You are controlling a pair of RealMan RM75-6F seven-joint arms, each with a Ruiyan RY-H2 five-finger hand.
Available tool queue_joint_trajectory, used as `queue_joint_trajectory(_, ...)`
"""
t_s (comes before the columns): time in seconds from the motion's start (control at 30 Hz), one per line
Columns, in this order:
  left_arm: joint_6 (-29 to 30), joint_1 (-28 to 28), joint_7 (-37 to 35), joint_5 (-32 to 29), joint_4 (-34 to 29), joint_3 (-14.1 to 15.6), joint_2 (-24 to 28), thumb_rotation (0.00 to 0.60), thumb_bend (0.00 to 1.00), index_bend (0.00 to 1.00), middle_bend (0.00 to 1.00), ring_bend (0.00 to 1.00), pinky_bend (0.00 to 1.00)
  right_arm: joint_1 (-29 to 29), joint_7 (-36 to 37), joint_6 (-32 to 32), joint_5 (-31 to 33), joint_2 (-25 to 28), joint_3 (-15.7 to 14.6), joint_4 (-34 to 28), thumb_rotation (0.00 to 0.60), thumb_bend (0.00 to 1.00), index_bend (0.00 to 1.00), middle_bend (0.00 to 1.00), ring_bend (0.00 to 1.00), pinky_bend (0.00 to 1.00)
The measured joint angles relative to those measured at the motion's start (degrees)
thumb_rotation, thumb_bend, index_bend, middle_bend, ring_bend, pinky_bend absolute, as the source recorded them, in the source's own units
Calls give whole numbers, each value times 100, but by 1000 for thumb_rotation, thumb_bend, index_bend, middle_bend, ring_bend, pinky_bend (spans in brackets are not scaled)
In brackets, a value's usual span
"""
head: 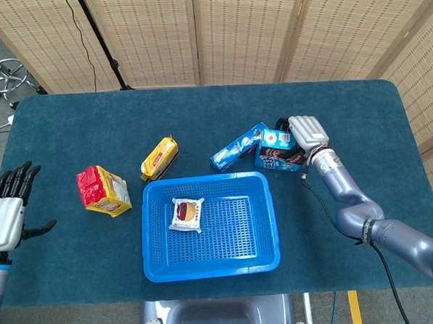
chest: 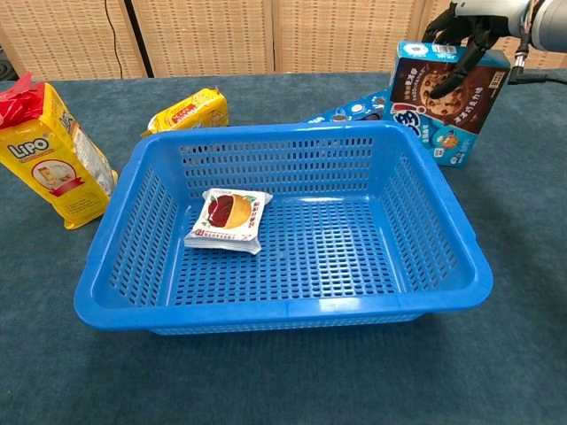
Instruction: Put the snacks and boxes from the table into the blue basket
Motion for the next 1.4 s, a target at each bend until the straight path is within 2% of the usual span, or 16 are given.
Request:
queue_joint_trajectory(0.17,-5,11,-48,2,-22,-7,27,600,97,0,0,0,0,-150,100,492,-370,223,29,-280,600,220,512,638,510,603)
queue_joint_trajectory(0.27,-52,4,-107,38,-30,3,50,600,97,0,0,0,0,-301,230,870,-630,604,80,-760,600,224,512,638,510,603)
queue_joint_trajectory(0.63,-83,-10,-108,147,-89,28,53,600,97,0,0,0,0,-1034,1126,1986,-1716,2624,311,-3711,600,223,512,638,510,603)
queue_joint_trajectory(0.77,-64,-2,-69,184,-115,42,37,600,98,0,0,0,0,-1174,1368,2167,-2301,3032,268,-4469,600,223,512,638,510,603)
queue_joint_trajectory(0.93,-61,10,-53,187,-143,52,25,600,97,0,0,0,0,-1117,1356,2096,-2601,3026,154,-5029,600,224,513,640,510,603)
queue_joint_trajectory(1.13,-33,41,-85,192,-139,59,27,600,97,0,0,0,0,-842,818,1820,-2424,2464,65,-5308,600,224,514,641,510,603)
queue_joint_trajectory(1.27,-44,51,-150,186,-121,59,42,600,97,0,0,0,0,-703,697,1814,-2558,2002,-27,-5216,600,224,516,641,510,603)
queue_joint_trajectory(1.4,-57,55,-205,184,-111,56,58,600,98,0,0,0,0,-614,665,1908,-3022,1637,-202,-4834,600,224,516,641,510,603)
